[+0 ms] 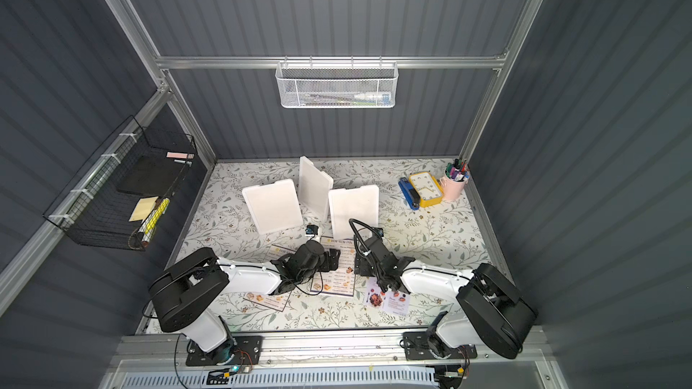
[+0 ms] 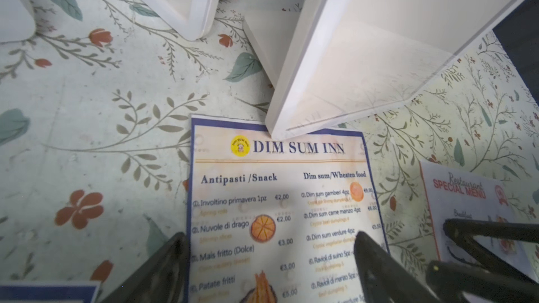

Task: Insert the menus into the narrow rack
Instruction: Pick up the menu from the center of the board.

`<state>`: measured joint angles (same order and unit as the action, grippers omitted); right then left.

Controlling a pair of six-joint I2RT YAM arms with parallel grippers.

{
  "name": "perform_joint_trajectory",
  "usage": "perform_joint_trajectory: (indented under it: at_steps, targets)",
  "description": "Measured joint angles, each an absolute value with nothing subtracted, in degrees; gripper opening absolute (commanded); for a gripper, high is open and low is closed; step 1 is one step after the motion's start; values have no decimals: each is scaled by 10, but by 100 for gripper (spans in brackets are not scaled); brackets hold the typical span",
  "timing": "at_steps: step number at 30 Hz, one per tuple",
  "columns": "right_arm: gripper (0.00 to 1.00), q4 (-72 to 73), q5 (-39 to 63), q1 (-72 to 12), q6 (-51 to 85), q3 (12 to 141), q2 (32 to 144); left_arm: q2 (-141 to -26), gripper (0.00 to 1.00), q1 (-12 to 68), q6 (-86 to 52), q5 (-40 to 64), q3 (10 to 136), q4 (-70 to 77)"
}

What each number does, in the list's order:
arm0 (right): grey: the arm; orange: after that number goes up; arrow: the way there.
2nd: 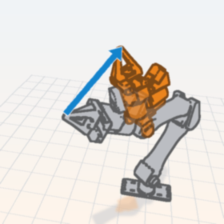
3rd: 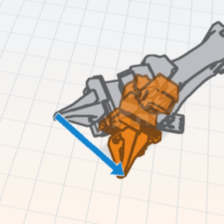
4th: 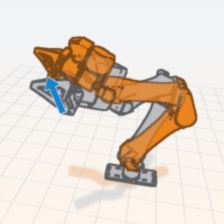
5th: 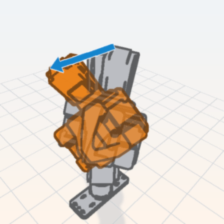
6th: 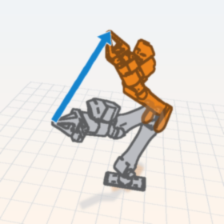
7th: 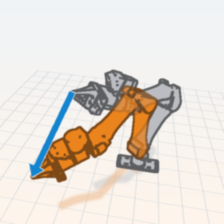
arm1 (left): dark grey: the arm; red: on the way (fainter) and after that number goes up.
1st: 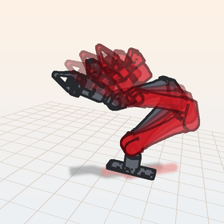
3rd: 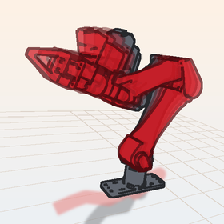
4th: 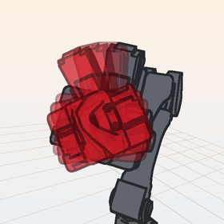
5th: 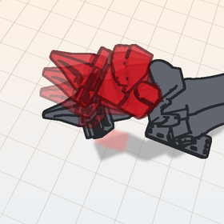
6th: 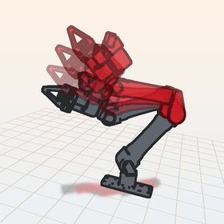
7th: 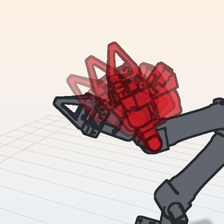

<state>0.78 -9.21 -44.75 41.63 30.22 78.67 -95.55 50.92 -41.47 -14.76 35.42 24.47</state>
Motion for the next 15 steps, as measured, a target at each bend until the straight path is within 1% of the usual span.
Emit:
perform_joint_trajectory:
  at_steps: [5, 9, 11, 15]
  targets:
    - [78, 17, -79, -463, 415, 338, 845, -963, 90, 509, -410, -143, 355, 262]
    - [76, 58, -76, -467, 413, 364, 892, -972, 90, 509, -406, -142, 357, 274]
    - [74, 73, -80, -467, 412, 375, 910, -975, 90, 503, -405, -148, 357, 278]
    - [72, 103, -84, -467, 413, 380, 929, -979, 90, 497, -405, -161, 357, 284]
